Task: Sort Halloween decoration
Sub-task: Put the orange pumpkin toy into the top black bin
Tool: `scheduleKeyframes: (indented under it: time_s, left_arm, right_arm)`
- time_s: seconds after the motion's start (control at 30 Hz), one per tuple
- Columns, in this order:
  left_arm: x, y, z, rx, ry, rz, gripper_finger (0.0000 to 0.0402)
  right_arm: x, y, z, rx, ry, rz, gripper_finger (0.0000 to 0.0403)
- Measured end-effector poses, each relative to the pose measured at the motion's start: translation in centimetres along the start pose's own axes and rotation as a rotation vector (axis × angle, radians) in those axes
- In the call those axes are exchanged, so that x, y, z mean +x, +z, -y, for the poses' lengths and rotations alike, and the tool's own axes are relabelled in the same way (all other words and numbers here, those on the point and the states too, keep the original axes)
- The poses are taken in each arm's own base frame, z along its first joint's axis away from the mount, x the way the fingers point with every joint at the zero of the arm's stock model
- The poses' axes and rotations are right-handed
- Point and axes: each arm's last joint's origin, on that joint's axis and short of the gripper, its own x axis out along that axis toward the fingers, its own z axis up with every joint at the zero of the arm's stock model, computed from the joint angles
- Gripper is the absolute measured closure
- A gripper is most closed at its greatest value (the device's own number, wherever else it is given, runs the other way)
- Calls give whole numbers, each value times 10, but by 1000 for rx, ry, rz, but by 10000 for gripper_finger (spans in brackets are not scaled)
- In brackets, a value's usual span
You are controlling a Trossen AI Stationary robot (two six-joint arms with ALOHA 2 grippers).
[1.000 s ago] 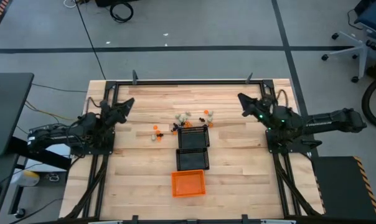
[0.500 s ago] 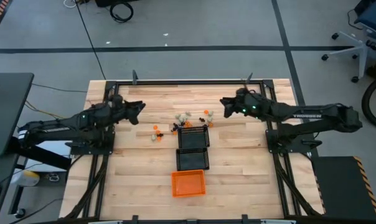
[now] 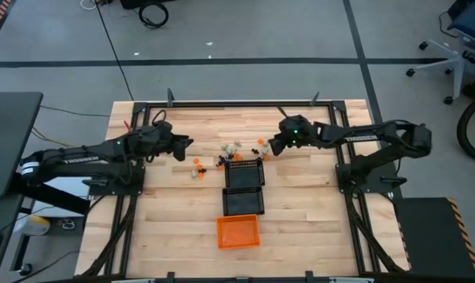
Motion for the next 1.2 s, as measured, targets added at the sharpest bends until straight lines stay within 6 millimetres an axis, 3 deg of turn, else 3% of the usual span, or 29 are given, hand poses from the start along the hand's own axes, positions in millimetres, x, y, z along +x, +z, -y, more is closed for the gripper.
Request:
scheduleKeyframes:
  time_s: [0.17,0.33,0.63,0.83,1.2]
  left_arm:
    - [8,-5,-2,-12,31,-55,194]
    - [16,-14,-5,-25,64,-151,166]
    - [18,-16,-5,-31,61,-183,172]
    - [18,-16,-5,-31,60,-180,175]
    - [18,-15,-4,-69,57,-172,175]
  right_arm:
    - [18,10,-5,3,-39,-126,152]
    - [40,29,-18,-73,-69,-199,155]
    - [76,52,-24,-222,-132,-354,179]
    - [92,58,-27,-428,-108,-415,198]
    - [98,53,-22,-598,-19,-479,215]
